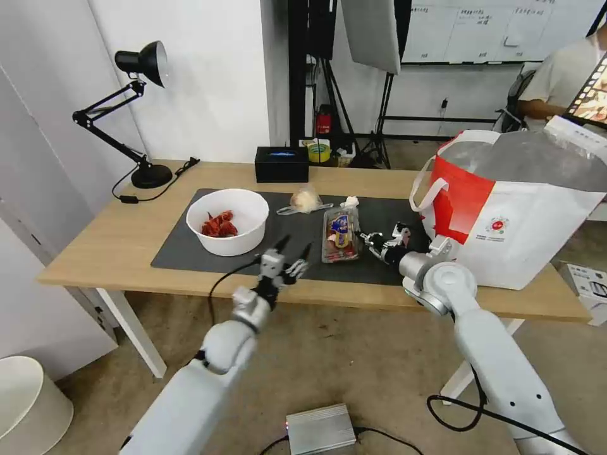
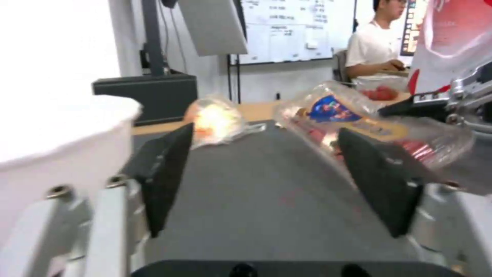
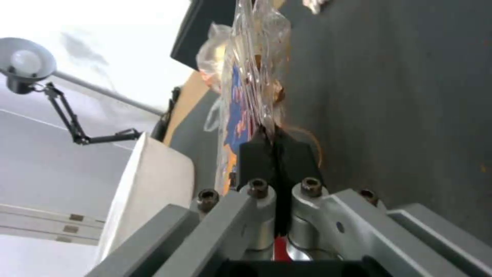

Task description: Pick up the trash from the table and place it into the takeout bag.

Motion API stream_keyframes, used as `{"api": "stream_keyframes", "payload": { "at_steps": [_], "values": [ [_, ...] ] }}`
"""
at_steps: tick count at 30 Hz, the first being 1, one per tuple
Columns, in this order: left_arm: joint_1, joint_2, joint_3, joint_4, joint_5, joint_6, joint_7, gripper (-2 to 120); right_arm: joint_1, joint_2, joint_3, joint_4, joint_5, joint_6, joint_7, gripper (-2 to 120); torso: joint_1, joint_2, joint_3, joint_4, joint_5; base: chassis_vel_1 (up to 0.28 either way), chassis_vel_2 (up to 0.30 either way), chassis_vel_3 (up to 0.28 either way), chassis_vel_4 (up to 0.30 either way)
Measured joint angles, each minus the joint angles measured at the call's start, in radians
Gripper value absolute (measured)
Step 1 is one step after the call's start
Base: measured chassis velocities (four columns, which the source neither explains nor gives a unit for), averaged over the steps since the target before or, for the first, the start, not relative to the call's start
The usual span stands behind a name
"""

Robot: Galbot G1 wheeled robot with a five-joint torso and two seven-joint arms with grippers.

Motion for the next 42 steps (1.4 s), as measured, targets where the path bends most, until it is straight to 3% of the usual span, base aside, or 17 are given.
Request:
{"api": "stream_keyframes", "payload": {
  "at_steps": [5,16,34,42],
  "values": [
    [0.054,-0.006,-0.07,-0.041,0.029,-0.004,0.0,98,-0.002,0.011,-0.001,0.026,-0.009,0.016,0.015,0,0.0,0.0,0.0,0.0,0.0001,0.0,0.0,0.0,0.0],
    [0.213,-0.001,-0.229,-0.082,0.046,-0.037,0.009,100,-0.002,-0.028,0.035,0.136,0.029,0.037,0.036,0,0.0,0.0,0.0,0.0001,0.0002,0.0,0.0,0.0,0.0],
    [0.262,0.053,-0.293,-0.146,-0.025,-0.019,0.026,100,-0.015,-0.134,0.166,0.32,0.124,0.055,0.062,0,0.0,0.0,0.0,-0.0001,0.0004,0.0,0.0,0.0,0.0],
    [0.288,0.084,-0.296,-0.208,-0.129,0.011,0.028,100,-0.009,-0.249,0.289,0.4,0.211,0.066,0.087,0,0.0,0.0,0.0,0.0001,0.0004,0.0,0.0,0.0,0.0]
  ]
}}
